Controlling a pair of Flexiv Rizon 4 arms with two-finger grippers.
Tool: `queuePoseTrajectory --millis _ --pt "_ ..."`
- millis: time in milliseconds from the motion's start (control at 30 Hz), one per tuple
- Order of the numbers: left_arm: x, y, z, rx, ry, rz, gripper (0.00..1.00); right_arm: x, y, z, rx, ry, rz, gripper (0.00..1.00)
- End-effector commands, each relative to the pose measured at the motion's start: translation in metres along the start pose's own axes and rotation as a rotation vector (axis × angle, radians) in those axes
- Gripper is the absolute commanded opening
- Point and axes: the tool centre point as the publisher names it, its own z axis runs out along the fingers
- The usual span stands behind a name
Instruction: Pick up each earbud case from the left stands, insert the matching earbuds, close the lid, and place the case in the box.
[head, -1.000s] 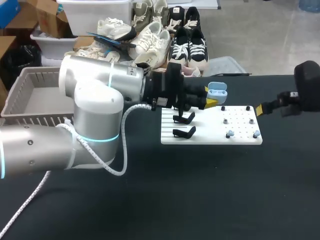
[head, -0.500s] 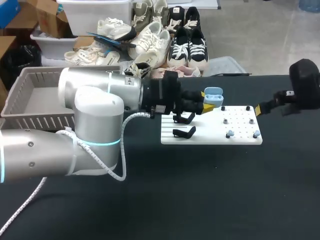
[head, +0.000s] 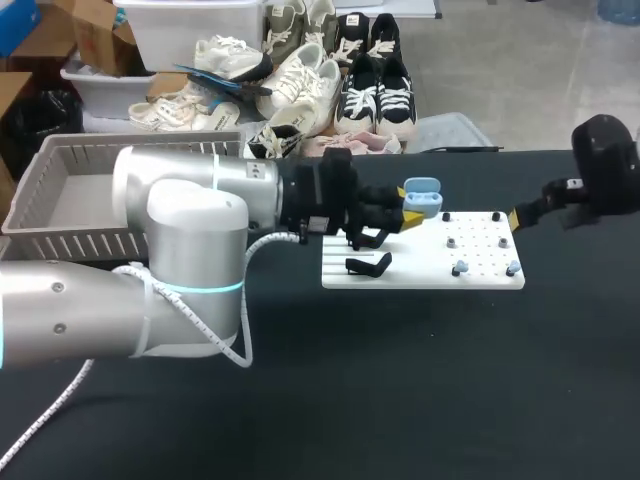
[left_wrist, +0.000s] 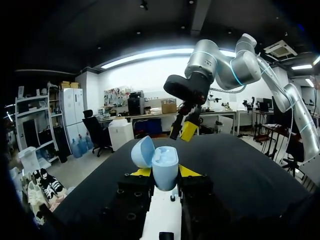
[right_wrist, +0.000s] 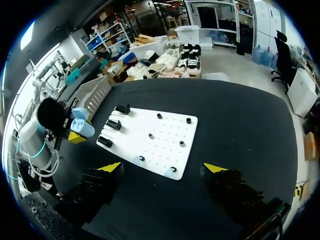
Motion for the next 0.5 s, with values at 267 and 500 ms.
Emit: queuePoseTrajectory --millis 267,500 --pt "0.0 -0.004 0.0 -0.013 -0.003 0.001 0.0 -0.004 -0.01 0.0 0.056 0.057 -0.07 1.0" --pt "0.0 -0.004 0.0 -0.013 -0.003 0.001 0.0 -0.006 -0.016 -0.001 0.2 0.195 -0.216 1.0"
